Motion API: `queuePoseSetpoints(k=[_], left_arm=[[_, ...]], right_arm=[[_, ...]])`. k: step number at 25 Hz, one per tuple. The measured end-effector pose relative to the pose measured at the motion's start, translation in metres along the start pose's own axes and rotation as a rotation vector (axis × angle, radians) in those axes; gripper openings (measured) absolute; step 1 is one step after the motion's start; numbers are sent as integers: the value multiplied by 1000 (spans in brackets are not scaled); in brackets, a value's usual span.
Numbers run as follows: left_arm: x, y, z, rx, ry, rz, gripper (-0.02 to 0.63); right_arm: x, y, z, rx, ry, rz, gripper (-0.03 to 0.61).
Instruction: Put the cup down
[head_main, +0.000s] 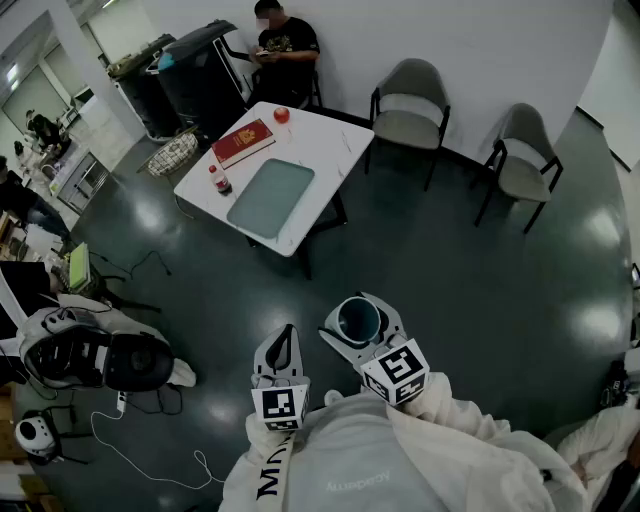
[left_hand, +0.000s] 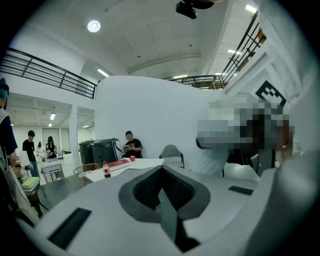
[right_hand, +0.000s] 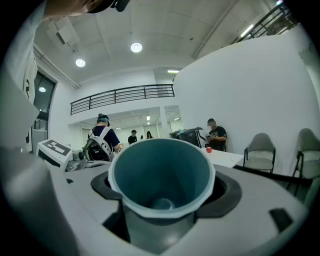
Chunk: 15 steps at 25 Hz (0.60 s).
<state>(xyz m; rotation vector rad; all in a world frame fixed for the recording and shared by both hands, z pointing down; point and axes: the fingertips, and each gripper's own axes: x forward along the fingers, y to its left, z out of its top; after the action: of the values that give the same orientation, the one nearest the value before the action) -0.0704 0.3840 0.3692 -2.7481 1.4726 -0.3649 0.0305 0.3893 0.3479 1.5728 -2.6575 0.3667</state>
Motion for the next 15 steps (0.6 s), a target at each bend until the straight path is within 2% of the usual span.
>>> queuePoseSetpoints(k=[15], left_arm=[[20,-22,-2,5,14,13,11]], right_arm=[[-4,-24,-5,0,4,39,408]])
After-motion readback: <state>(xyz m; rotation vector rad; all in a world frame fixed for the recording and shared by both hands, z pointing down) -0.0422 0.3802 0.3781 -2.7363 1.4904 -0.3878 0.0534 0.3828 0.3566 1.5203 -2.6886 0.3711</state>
